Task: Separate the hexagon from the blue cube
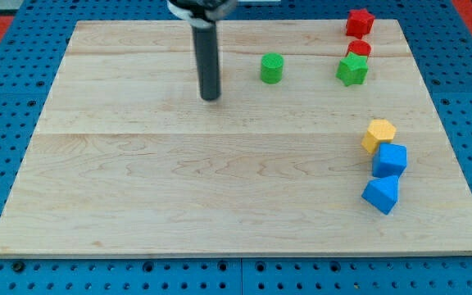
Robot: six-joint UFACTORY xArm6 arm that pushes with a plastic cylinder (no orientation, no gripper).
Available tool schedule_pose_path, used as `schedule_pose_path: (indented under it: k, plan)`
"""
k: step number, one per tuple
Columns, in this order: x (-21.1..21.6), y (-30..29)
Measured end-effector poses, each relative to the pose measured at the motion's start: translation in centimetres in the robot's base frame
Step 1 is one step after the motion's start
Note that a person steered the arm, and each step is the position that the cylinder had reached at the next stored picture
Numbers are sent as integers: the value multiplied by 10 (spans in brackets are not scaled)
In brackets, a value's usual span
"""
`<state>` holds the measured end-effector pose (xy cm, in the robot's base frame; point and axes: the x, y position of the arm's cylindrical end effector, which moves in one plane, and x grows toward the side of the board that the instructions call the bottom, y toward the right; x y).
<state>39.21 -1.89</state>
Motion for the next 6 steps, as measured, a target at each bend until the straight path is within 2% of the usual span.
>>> schedule_pose_path:
  k: [1,2,3,4,5,6]
  plan:
    - [14,114]
    - [6,233]
    - [53,312]
    - [70,245]
    - [67,132]
    - [33,68]
